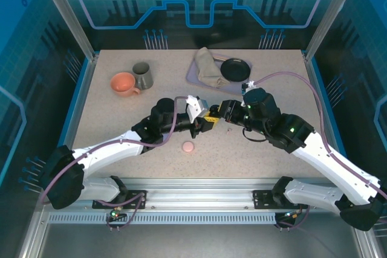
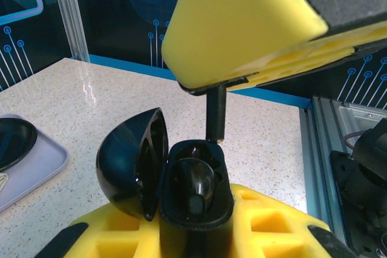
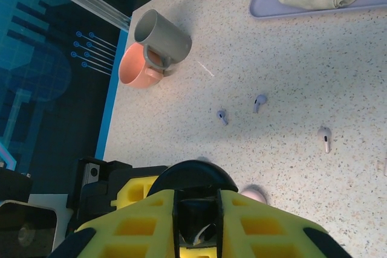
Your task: Insert wireless bluetooth earbuds into charging case
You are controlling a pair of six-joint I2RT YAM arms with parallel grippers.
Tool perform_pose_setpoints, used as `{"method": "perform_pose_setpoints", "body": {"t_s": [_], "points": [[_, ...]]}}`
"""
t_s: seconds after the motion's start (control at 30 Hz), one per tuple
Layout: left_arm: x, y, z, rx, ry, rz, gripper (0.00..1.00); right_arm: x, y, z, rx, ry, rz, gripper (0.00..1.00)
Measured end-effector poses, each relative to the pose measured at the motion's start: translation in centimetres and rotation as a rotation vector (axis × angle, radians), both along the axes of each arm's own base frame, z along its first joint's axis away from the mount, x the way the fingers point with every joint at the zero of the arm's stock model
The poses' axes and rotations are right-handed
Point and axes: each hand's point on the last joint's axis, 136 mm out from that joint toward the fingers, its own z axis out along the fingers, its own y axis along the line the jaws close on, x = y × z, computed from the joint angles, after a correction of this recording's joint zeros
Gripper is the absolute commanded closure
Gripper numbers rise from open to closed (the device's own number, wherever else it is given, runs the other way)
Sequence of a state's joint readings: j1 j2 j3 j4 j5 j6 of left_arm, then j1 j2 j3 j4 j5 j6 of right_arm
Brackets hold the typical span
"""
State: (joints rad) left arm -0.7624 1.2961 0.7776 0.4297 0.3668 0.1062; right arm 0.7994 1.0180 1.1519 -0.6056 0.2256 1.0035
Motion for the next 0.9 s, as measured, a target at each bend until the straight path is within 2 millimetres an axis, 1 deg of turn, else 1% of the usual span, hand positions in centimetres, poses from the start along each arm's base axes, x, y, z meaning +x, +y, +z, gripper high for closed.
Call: {"method": "perform_pose_setpoints", "body": {"t_s": [0.33,0.67,0.9], "points": [[0.0,0.0,0.0,0.001,0.0,0.0,1.0,0.1,-0.1,-0.9,-0.026,0.014,-0.006,0.78],[0.0,0.0,-0.2,0.006,0.005,0.0,1.0,0.2,0.0,-1.2,-0.038,0.015,-0.011,0.78],[0.0,0.0,-0.2,0.009,0.008,0.0,1.0,0.3,0.5,-1.8,-0.052,0.027,-0.001,0.78]]}}
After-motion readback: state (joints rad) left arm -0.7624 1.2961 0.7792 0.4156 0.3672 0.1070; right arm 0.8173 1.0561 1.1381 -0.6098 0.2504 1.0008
